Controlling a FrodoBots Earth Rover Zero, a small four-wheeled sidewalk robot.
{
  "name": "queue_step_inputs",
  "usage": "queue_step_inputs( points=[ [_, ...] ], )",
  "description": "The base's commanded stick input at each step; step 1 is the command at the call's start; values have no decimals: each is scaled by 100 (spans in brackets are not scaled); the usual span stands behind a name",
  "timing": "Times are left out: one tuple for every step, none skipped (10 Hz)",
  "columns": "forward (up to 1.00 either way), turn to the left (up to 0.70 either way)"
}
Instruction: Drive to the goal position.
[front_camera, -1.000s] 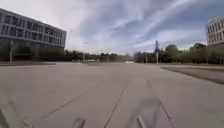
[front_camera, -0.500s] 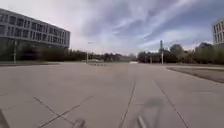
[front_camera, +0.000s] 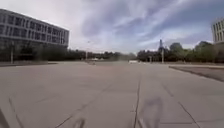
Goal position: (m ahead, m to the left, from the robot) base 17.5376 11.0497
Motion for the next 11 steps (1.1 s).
queue_step_inputs(
  points=[
    [100,0],
    [100,0],
    [100,0],
    [100,0],
    [100,0],
    [100,0],
    [100,27],
    [100,27],
    [100,19],
    [100,0],
    [100,0]
  ],
)
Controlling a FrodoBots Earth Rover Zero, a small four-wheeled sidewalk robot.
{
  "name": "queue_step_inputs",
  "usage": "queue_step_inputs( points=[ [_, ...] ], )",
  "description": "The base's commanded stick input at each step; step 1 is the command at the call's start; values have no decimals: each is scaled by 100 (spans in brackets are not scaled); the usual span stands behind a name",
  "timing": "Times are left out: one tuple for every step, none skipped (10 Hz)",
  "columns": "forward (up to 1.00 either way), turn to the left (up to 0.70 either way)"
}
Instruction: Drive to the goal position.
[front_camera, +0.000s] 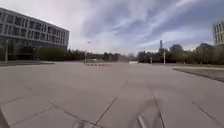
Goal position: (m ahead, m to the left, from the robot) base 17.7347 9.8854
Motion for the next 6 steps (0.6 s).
queue_step_inputs(
  points=[
    [100,0],
    [100,26],
    [100,27],
    [100,27],
    [100,0],
    [100,16]
  ],
)
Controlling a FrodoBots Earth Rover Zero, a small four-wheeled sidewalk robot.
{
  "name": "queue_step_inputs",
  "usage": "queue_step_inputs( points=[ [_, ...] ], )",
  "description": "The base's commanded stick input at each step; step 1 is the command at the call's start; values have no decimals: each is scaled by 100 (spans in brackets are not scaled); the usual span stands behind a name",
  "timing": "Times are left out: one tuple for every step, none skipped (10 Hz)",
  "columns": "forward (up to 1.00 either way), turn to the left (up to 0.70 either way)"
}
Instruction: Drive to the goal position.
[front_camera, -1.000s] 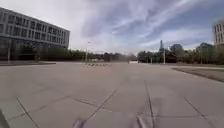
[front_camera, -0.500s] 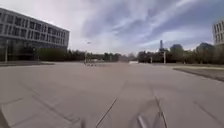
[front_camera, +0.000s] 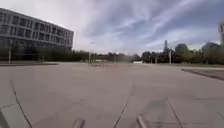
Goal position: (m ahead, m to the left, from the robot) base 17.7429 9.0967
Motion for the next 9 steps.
queue_step_inputs(
  points=[
    [100,18],
    [100,2],
    [100,0],
    [100,0],
    [100,0],
    [100,0],
    [100,0],
    [100,0],
    [100,21]
  ],
)
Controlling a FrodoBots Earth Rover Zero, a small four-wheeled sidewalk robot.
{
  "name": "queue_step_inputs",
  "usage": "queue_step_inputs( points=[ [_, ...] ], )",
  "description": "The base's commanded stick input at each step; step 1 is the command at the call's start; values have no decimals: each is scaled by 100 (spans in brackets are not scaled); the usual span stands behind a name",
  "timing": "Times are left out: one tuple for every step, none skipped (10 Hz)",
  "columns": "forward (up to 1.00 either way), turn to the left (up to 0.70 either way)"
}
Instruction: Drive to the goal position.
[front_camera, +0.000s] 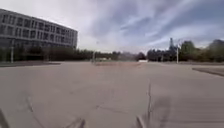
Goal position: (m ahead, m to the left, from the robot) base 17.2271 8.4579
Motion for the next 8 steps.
queue_step_inputs(
  points=[
    [100,27],
    [100,1],
    [100,0],
    [100,0],
    [100,0],
    [100,18],
    [100,27],
    [100,27]
  ],
)
